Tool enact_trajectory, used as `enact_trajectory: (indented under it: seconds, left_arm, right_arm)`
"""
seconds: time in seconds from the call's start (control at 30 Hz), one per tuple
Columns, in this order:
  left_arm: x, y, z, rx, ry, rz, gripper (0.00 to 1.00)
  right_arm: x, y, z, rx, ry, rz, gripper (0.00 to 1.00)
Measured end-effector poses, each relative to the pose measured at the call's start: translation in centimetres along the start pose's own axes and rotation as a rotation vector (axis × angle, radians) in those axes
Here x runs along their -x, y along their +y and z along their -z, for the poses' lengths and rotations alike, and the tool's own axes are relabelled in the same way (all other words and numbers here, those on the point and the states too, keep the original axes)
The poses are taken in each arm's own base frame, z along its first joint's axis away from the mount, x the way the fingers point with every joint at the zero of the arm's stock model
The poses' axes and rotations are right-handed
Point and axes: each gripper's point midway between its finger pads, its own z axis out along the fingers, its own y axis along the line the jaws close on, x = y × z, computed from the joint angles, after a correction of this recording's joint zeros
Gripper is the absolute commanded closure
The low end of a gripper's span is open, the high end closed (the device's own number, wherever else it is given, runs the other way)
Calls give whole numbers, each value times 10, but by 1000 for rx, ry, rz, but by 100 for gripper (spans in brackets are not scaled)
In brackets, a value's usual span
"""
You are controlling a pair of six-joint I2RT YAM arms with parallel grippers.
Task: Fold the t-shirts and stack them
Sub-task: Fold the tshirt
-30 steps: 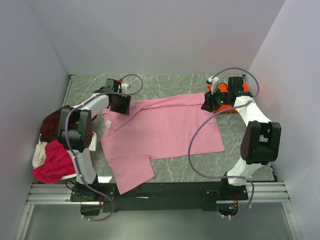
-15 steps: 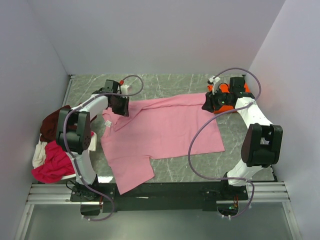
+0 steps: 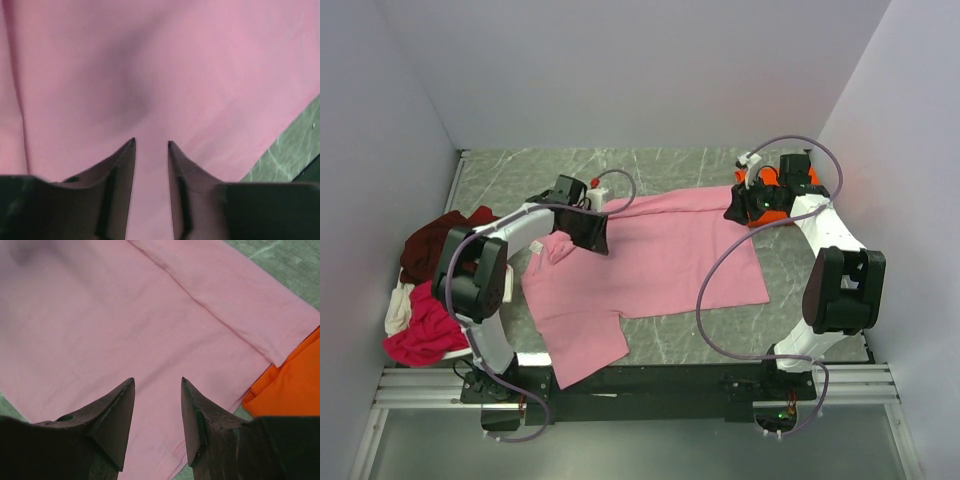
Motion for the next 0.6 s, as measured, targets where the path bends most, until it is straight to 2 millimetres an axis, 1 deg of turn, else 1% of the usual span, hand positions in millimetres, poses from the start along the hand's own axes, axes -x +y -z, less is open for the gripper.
enact_trajectory:
  seconds: [0.03, 0.07, 0.1, 0.17, 0.2, 0.23, 0.3, 0.37, 0.4, 0.43, 0.47, 0.53, 0.6]
  left_arm:
    - [1, -2, -1, 14, -5, -4, 41]
    - [4, -1, -1, 36, -24, -5, 38]
    - [7, 3, 3, 68, -47, 10, 37]
    - [17, 18, 18, 120, -105, 55, 34]
    - [25, 29, 27, 147, -145, 79, 34]
    - [35, 44, 39, 174, -190, 111, 36]
    - [51, 74, 56, 220, -248, 162, 39]
    - [67, 103, 64, 258, -282, 198, 42]
    - [74, 114, 63, 268, -286, 208, 44]
    - [79, 120, 61, 272, -286, 211, 44]
    - [81, 127, 54, 272, -273, 215, 44]
    - [82, 135, 39, 266, -243, 222, 45]
    - [75, 139, 23, 258, -201, 232, 47]
  right_arm:
    - [0, 0, 0, 0, 0, 0, 51]
    - [0, 0, 0, 0, 0, 0, 51]
    - [0, 0, 0, 0, 0, 0, 51]
    - [0, 0, 0, 0, 0, -1, 51]
    - [0, 0, 0, 1, -1, -2, 51]
    - [0, -1, 1, 1, -2, -3, 51]
    - [0, 0, 1, 2, -4, -3, 51]
    - [0, 0, 1, 4, -6, -3, 51]
    - [0, 0, 1, 4, -6, -3, 51]
    - [0, 0, 1, 5, -6, -3, 51]
    - [0, 0, 1, 5, -6, -3, 51]
    - [0, 0, 1, 5, -6, -3, 51]
    - [0, 0, 1, 4, -6, -4, 51]
